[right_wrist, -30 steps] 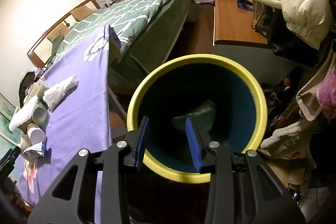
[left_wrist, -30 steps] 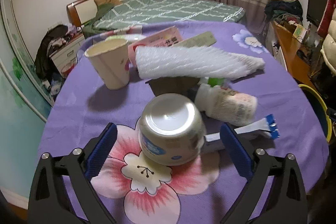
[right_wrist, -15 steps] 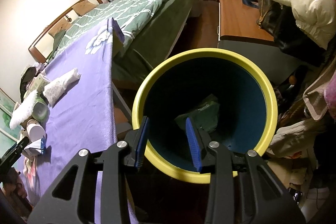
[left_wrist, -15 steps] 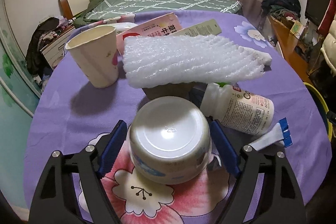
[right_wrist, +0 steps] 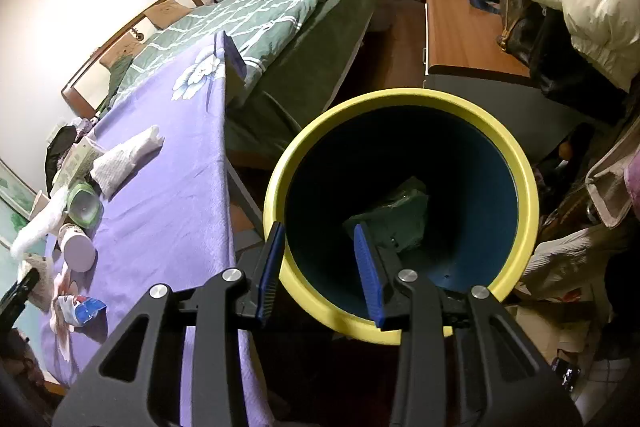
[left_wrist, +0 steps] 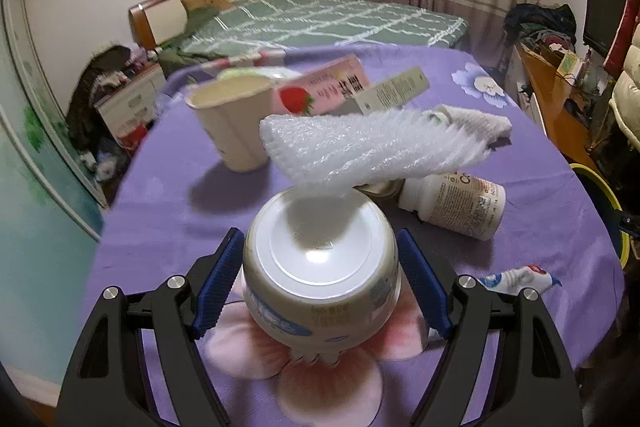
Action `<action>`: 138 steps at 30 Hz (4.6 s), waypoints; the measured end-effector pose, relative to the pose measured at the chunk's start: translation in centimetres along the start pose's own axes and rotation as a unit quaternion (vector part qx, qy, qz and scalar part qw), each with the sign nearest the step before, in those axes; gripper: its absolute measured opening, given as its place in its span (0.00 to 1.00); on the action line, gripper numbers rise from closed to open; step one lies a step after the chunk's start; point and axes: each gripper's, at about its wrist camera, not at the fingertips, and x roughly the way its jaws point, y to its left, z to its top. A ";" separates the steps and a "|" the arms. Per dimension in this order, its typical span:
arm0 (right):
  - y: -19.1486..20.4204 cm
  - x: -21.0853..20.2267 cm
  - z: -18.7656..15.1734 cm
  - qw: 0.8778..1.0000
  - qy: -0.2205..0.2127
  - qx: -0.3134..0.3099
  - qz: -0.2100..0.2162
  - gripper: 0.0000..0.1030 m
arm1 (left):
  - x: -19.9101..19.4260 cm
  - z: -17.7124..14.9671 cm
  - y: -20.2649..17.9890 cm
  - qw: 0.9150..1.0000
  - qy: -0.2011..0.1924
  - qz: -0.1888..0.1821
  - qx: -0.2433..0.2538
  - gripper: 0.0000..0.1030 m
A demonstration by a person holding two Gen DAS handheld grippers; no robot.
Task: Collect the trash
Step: 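Grasp the white bowl with the left gripper and drop it into the bin, then grasp the white foam net sleeve with the right gripper, then carry the foam sleeve over the bin and release it with the right gripper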
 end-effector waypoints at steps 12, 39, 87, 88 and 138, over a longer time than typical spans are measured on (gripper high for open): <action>-0.7 -0.6 -0.2 1.000 -0.010 0.010 0.011 0.34 | -3.7 -3.0 -3.8 0.989 0.044 -0.115 0.082 0.75; -6.7 -7.2 -1.7 0.993 -0.076 0.017 -0.090 0.36 | -0.3 4.9 -32.4 0.935 0.006 -0.277 0.221 0.75; 25.0 1.3 -3.9 0.963 0.027 -0.244 0.109 0.44 | -1.6 2.9 8.0 0.994 -0.066 0.036 -0.084 0.95; 25.1 1.2 -4.2 0.963 0.027 -0.244 0.111 0.44 | -1.4 2.7 8.4 0.994 -0.065 0.035 -0.086 0.95; 7.9 -3.1 1.7 0.994 -0.076 -0.054 -0.052 0.15 | -0.3 2.7 0.9 0.998 -0.054 -0.014 -0.013 0.95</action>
